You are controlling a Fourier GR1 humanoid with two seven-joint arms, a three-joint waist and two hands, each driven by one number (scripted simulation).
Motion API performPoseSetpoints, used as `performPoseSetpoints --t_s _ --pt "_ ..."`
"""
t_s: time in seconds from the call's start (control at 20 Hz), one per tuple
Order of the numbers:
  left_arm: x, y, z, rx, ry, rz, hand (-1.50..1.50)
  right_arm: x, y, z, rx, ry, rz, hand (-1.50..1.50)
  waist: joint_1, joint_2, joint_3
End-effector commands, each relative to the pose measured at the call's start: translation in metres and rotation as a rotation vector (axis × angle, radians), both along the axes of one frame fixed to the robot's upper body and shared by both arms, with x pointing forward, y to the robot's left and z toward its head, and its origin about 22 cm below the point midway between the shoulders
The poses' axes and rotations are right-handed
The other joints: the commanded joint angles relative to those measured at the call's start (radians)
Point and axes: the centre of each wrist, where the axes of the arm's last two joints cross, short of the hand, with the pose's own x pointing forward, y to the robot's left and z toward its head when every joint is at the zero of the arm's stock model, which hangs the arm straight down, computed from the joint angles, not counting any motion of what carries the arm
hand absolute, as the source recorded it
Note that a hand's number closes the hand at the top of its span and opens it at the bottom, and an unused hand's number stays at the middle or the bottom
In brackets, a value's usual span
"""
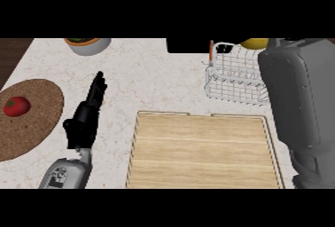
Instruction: Pick the lemon from the tray and place it in the tiered basket
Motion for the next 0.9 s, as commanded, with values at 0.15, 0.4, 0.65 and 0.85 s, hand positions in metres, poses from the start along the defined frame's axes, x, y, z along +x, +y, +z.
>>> performPoseSetpoints --t_s 0.15,0.4,0.65,0.85 --pt "-0.006 -0.017 0.006 -0.002 -0.019 0.005 0.0 0.009 -0.036 -0.005 0.293 -0.076 -0.085 -1.5 0.001 -0.002 0.001" --pt "0.004 -0.003 0.01 0.0 -0.012 -0.001 0.0 -0.002 -0.034 -0.025 0.427 -0.196 -0.05 -1.5 -0.006 -0.003 0.0" --pt "0.0 -0.007 0.005 0.006 -0.012 0.013 0.0 -0.022 -0.063 -0.003 0.508 -0.459 -0.161 -1.5 -0.014 -0.006 0.001" --pt "-0.011 0.022 -0.002 0.012 0.026 0.009 0.0 -0.058 -0.093 0.019 0.55 -0.5 -0.283 -1.5 -0.024 -0.013 0.0"
